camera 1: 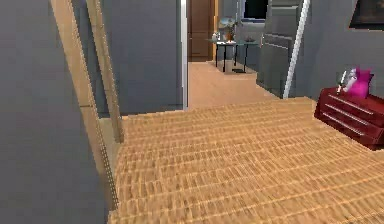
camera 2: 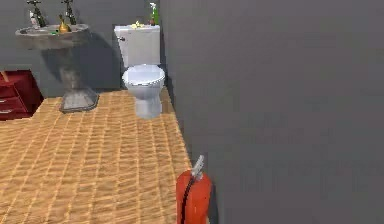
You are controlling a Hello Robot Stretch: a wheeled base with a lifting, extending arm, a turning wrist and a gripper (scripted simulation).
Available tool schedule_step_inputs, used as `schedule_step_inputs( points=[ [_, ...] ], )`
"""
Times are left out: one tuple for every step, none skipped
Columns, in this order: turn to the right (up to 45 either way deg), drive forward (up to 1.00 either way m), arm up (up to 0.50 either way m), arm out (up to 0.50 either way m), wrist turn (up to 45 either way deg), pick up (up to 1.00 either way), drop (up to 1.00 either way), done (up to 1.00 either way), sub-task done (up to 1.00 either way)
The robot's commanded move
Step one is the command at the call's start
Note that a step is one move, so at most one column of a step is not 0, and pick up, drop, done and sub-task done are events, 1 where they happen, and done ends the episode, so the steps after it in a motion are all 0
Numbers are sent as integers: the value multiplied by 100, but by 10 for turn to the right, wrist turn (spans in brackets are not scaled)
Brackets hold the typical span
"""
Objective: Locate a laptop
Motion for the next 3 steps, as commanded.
schedule_step_inputs(
  points=[
    [390,0,0,0,0,0,0,0,0],
    [0,40,0,0,0,0,0,0,0],
    [-270,0,0,0,0,0,0,0,0]
  ],
)
